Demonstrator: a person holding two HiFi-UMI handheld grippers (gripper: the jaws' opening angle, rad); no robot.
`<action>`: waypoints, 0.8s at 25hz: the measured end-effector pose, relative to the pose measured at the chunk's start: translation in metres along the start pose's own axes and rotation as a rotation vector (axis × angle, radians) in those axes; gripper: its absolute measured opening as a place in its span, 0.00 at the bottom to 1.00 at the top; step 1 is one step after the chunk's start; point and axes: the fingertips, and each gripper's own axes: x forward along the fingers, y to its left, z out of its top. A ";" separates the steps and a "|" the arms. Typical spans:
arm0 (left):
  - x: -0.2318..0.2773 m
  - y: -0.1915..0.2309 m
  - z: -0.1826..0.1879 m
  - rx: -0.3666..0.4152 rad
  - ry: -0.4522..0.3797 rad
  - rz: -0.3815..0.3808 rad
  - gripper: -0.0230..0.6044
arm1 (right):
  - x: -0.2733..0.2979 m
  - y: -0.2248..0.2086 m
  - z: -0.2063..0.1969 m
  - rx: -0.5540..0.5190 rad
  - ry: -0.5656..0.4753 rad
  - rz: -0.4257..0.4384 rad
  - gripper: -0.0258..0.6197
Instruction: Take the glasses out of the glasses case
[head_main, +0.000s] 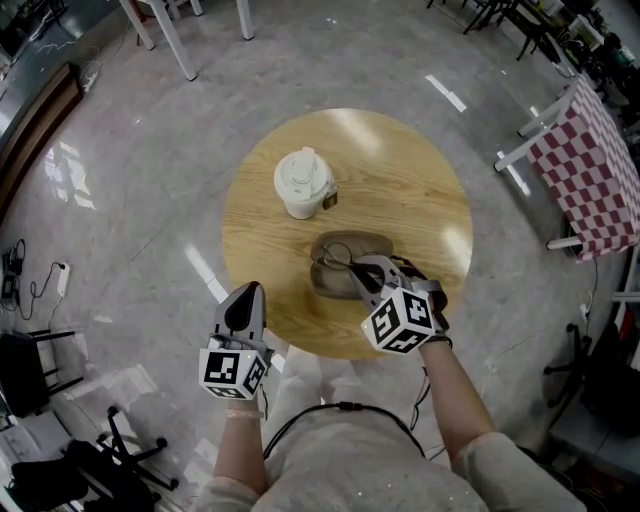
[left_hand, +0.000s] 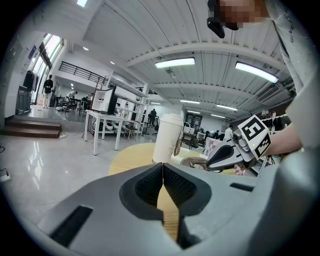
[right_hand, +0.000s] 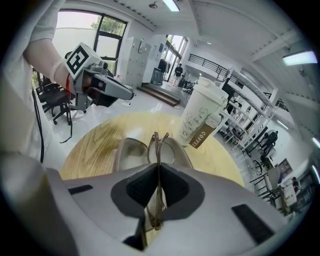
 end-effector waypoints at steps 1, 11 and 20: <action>0.001 0.000 0.002 0.003 -0.002 -0.003 0.05 | -0.002 -0.001 0.001 0.013 -0.007 -0.008 0.07; 0.009 -0.008 0.021 0.039 -0.025 -0.041 0.05 | -0.028 -0.017 0.005 0.149 -0.076 -0.076 0.07; 0.012 -0.016 0.041 0.070 -0.052 -0.066 0.05 | -0.051 -0.029 0.007 0.251 -0.140 -0.134 0.07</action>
